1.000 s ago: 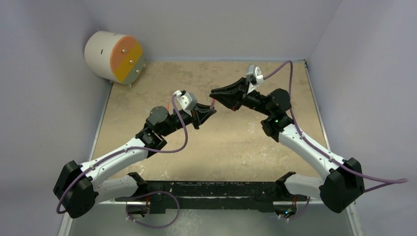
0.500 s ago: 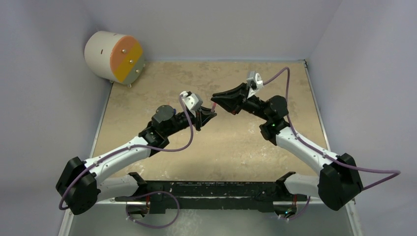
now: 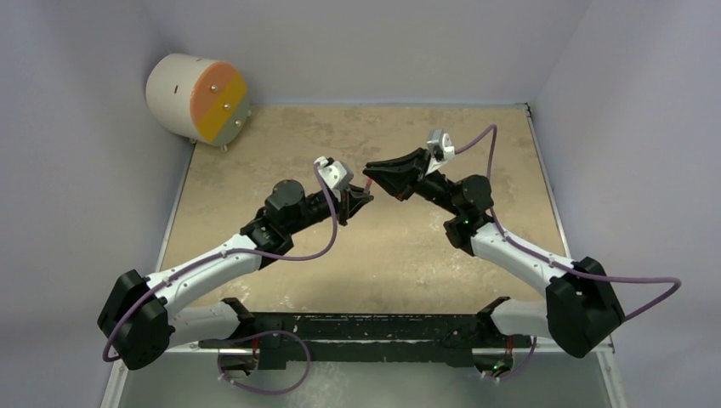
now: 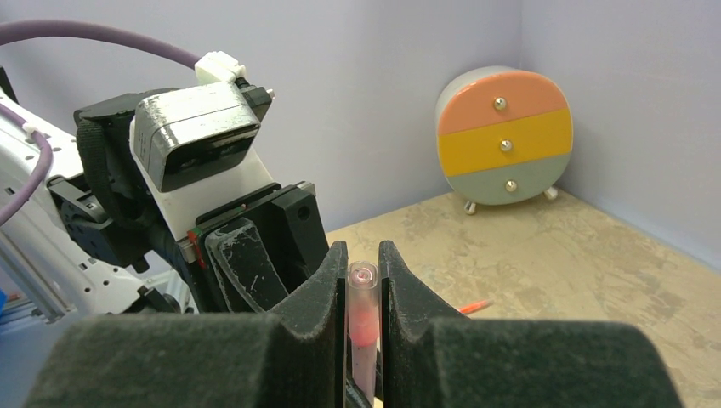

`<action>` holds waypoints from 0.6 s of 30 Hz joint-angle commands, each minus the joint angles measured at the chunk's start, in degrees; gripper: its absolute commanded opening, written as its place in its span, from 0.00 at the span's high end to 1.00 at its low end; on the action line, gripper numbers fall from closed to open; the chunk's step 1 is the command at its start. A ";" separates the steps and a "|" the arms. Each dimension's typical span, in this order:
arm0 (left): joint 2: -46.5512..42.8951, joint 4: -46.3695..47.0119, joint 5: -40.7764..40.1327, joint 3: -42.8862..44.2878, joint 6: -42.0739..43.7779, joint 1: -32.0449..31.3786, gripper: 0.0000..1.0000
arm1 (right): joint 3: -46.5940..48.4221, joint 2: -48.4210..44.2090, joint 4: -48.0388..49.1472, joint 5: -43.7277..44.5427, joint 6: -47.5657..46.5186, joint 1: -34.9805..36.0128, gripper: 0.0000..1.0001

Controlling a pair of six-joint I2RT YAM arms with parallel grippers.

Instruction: Insert the pens into the pen caps

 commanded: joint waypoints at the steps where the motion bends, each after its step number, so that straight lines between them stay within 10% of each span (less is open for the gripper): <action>1: -4.02 28.06 -7.17 12.67 0.65 0.84 1.00 | -6.33 4.32 -15.95 -12.74 1.69 4.29 1.00; 18: -4.17 26.84 -8.44 13.01 0.83 0.87 1.00 | -8.47 4.82 -16.93 -11.85 0.88 4.63 1.00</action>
